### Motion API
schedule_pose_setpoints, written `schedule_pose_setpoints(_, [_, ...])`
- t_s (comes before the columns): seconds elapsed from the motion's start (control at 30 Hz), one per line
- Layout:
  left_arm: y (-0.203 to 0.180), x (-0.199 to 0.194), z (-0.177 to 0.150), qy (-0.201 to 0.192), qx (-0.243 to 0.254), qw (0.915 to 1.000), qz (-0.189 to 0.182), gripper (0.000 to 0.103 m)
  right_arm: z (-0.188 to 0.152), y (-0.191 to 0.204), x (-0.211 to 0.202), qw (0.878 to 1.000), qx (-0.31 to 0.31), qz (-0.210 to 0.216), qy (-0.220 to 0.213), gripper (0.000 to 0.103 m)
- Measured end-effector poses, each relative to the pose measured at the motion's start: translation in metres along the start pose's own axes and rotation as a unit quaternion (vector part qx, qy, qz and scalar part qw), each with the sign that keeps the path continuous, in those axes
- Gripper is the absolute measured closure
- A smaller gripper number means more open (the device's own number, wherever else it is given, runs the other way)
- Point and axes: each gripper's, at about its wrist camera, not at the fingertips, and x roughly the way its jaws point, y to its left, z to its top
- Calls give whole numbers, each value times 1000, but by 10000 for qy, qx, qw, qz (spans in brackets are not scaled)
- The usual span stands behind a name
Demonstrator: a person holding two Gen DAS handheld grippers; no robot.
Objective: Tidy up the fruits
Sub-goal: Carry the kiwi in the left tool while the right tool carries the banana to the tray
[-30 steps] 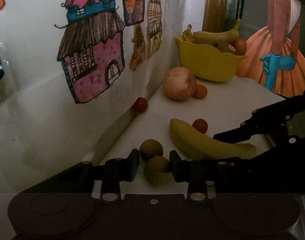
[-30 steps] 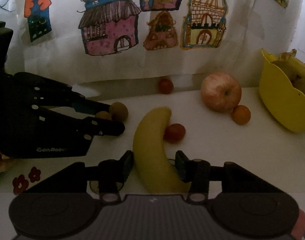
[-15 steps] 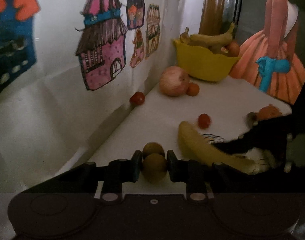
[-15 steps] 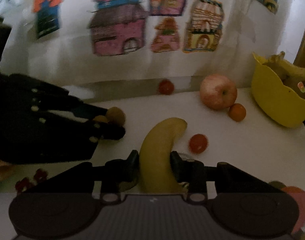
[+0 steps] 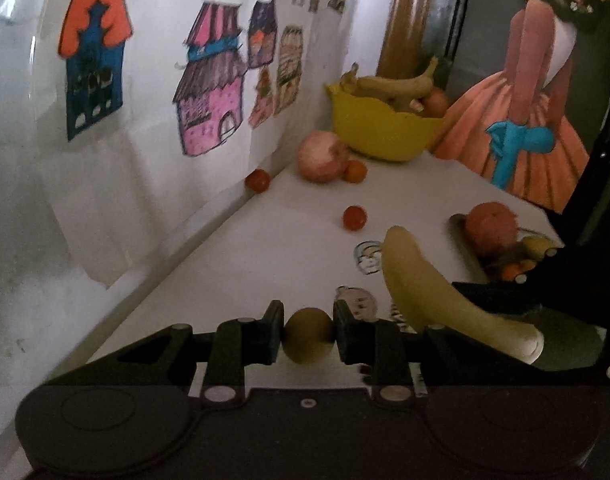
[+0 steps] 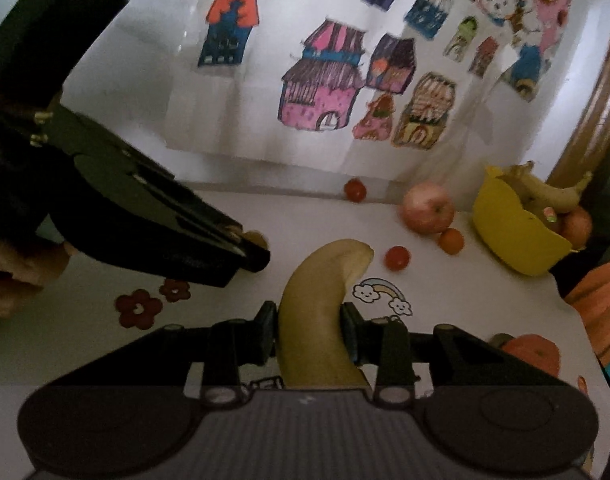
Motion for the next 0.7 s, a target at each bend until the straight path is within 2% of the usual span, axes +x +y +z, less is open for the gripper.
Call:
schedule_pose_setpoints(0.37, [-45,-13,15,-160,319,9986,-398,75,-15,-21,-44,9980,433,-374,-273,65])
schedule_pose_setpoints(0.7, [-124,-4,47,-461,771,9903,-1057,75,-48,-82,-86,9901,820,-1081,-353,65])
